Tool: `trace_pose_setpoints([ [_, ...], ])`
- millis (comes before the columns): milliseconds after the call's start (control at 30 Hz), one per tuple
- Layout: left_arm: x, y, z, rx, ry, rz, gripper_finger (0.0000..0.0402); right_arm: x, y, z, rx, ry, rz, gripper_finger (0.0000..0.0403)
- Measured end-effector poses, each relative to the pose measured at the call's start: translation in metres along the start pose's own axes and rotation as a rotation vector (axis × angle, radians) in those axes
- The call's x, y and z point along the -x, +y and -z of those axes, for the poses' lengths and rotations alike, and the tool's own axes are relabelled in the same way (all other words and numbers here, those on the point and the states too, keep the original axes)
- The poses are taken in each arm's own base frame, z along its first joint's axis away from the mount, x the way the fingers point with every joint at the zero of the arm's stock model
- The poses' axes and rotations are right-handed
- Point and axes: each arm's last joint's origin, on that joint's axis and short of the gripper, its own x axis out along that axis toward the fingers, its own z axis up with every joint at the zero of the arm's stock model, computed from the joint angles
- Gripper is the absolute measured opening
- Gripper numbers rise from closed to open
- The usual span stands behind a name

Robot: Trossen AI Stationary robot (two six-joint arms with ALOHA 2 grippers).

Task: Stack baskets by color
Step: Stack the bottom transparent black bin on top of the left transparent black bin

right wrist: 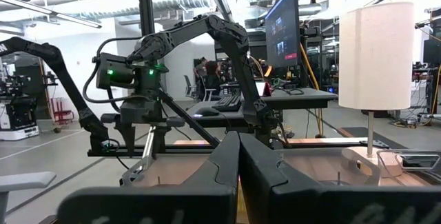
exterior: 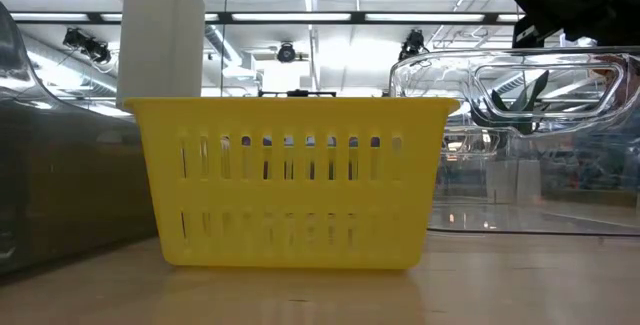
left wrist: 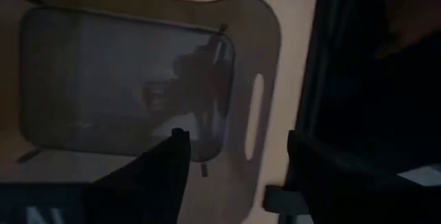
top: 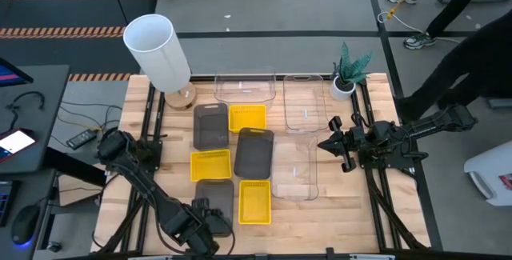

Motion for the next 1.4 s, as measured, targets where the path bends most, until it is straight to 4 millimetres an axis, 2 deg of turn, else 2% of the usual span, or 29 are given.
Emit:
trace_pose_setpoints([
  [433, -0.021, -0.006, -0.002, -0.011, 0.036, 0.009, 0.019, 0.0, 0.0, 0.0, 0.0, 0.0, 0.0, 0.0016],
  [667, -0.018, -0.004, -0.004, -0.007, 0.092, 0.014, 0.0175, 0.0, 0.0, 0.0, 0.0, 0.0, 0.0, 0.0016],
  [1100, -0.016, -0.008, -0.006, -0.01, 0.092, 0.069, 0.0146, 0.0, 0.0, 0.0, 0.0, 0.001, 0.0, 0.0016],
  [1400, -0.02, -0.015, 0.001, -0.066, 0.033, 0.02, 0.0153, 0.0, 0.0, 0.0, 0.0, 0.001, 0.0, 0.0016],
])
